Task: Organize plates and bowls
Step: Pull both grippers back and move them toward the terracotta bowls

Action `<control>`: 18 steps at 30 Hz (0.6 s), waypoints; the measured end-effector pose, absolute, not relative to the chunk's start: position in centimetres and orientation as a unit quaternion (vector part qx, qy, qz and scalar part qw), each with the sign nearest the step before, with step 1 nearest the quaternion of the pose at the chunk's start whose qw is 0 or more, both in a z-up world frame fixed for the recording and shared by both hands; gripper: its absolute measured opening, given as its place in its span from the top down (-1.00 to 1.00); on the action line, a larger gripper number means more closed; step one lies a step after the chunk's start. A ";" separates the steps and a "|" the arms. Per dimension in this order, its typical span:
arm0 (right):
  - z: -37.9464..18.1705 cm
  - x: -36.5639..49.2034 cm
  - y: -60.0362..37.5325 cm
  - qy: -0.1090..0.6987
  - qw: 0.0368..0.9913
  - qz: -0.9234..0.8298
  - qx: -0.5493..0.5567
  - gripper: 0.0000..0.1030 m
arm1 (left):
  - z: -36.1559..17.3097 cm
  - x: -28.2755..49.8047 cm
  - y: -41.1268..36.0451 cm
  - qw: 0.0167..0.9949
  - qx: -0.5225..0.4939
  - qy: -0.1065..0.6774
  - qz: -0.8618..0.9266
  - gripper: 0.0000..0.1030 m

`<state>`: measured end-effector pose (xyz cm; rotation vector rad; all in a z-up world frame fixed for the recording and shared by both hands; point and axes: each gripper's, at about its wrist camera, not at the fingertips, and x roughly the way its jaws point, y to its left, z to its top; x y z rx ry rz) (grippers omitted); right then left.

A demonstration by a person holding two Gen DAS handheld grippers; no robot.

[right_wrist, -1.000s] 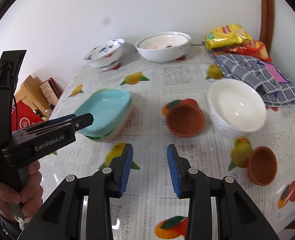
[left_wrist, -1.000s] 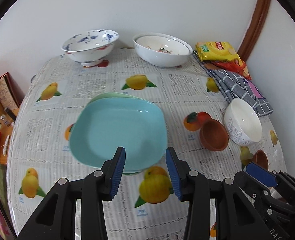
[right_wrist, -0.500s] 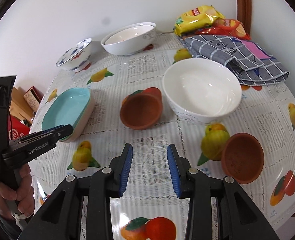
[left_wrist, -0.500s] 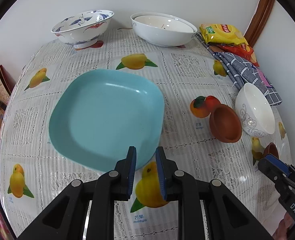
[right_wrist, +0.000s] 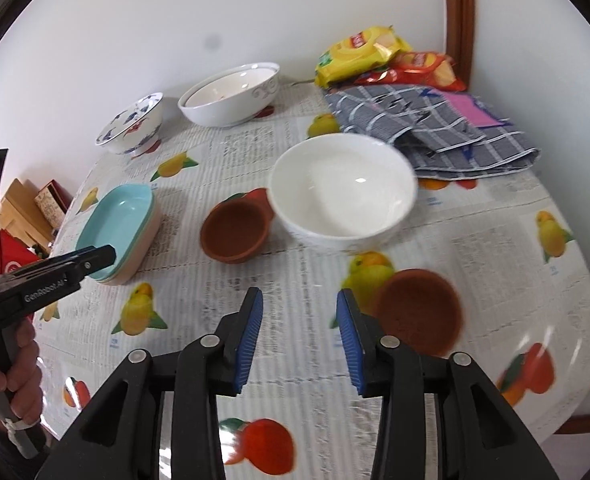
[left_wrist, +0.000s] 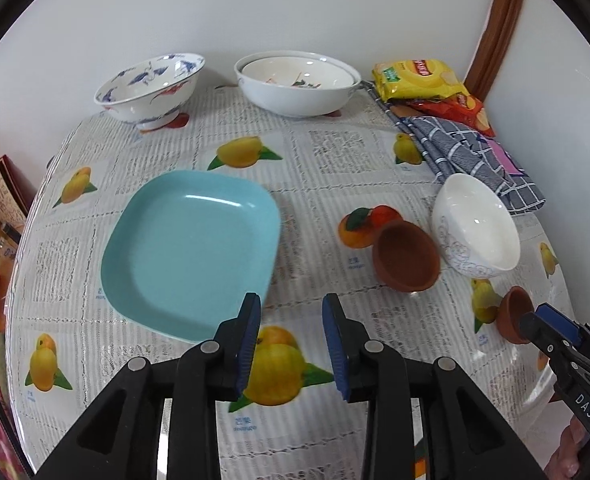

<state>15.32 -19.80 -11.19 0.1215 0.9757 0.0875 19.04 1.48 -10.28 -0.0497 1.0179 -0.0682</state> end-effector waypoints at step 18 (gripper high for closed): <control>-7.4 10.7 -27.4 0.409 0.911 -0.034 0.042 -0.27 | -5.9 15.8 -5.9 0.908 -0.003 0.413 -0.065 0.41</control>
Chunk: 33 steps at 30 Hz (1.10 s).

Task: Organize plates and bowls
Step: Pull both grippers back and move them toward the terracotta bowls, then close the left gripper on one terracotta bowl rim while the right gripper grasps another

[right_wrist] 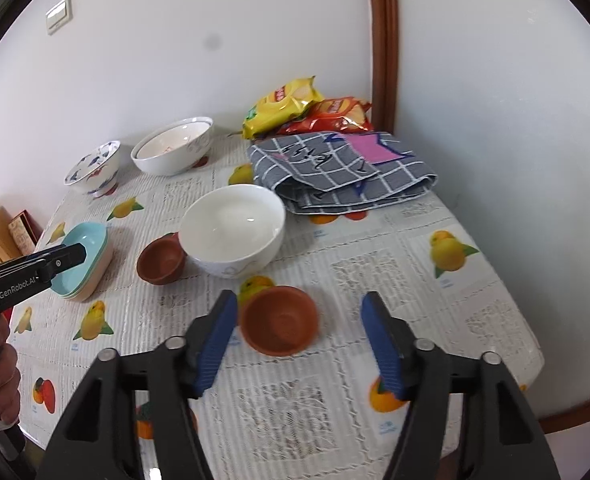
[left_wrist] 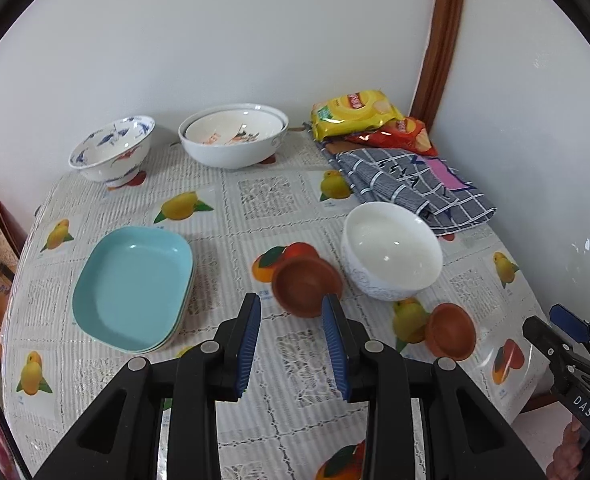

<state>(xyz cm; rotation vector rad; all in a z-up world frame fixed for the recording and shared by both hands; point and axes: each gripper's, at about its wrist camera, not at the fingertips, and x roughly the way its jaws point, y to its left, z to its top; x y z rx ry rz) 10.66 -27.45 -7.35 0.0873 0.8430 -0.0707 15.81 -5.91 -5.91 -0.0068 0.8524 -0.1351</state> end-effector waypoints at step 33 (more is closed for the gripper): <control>-7.0 8.7 -28.4 0.410 0.906 -0.027 0.104 -0.55 | -3.6 14.3 -6.1 0.909 -0.016 0.410 -0.069 0.29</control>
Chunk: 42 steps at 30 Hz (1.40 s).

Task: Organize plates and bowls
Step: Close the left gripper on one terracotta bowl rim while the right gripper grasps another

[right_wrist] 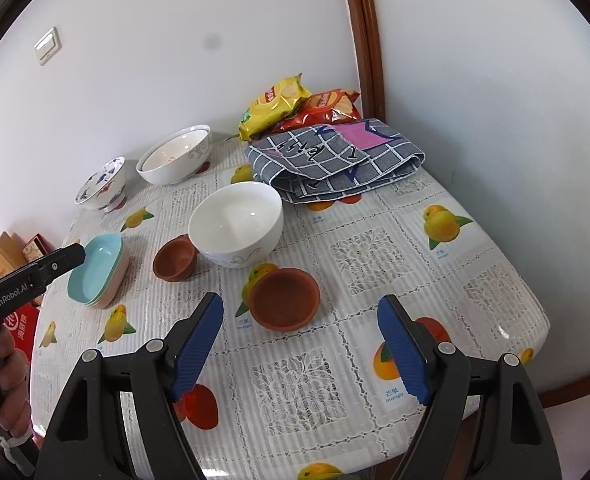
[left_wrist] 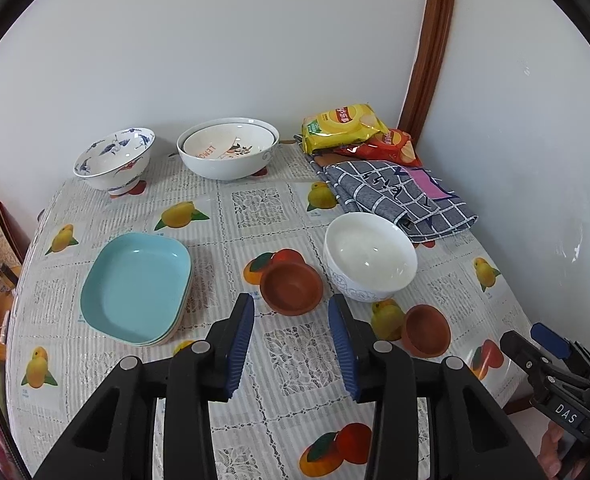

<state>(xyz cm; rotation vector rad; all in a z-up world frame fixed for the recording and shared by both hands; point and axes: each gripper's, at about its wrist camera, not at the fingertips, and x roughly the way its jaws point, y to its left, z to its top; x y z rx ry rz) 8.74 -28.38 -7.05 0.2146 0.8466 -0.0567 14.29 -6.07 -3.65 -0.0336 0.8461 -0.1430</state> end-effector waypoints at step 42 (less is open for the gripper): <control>-18.5 17.6 -28.6 0.509 0.856 -0.017 0.083 0.23 | -16.5 26.3 -6.0 0.844 -0.057 0.531 -0.044 0.30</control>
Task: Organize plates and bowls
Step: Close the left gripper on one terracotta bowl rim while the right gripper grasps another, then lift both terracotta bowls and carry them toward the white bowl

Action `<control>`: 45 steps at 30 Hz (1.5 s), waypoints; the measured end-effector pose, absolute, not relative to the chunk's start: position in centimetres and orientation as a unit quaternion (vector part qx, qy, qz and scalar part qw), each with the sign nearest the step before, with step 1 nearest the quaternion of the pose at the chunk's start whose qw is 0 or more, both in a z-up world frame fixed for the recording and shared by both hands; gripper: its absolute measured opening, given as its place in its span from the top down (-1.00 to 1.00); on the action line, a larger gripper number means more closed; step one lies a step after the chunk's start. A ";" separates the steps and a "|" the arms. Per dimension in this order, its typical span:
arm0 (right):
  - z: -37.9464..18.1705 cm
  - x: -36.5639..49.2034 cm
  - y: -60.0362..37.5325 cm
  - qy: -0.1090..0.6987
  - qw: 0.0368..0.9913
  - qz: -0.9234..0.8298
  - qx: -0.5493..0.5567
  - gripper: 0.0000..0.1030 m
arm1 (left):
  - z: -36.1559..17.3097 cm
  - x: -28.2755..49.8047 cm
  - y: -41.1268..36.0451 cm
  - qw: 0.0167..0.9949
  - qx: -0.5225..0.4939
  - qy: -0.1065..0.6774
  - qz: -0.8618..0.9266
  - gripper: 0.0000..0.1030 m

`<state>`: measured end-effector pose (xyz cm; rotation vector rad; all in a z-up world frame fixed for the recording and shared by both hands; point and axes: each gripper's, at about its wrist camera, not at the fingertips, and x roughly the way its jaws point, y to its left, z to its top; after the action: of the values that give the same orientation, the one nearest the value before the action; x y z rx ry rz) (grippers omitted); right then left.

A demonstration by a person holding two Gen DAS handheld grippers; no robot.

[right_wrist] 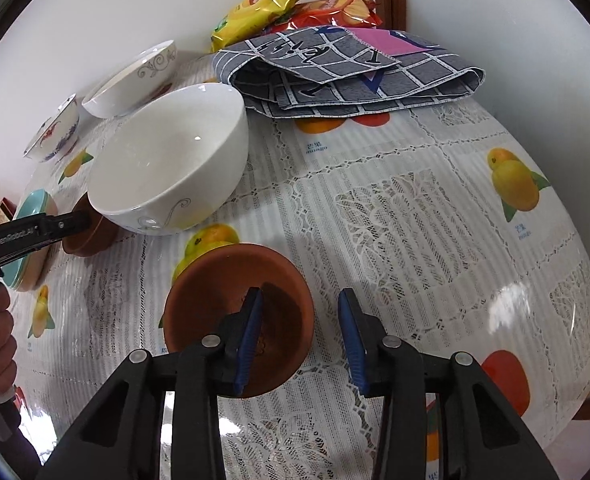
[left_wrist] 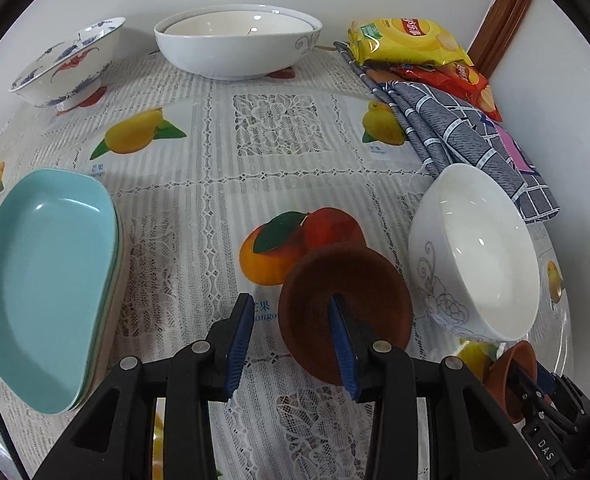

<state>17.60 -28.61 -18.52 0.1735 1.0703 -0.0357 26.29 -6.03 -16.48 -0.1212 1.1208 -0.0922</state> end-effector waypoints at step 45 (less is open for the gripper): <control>-13.5 14.3 -26.6 0.453 0.884 -0.020 0.113 0.82 | -11.2 21.6 -3.6 0.869 -0.084 0.483 -0.067 0.83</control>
<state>14.34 -26.62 -13.50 0.2355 0.9426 -0.0410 21.61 -3.59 -11.17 -0.1755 1.0105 -0.1407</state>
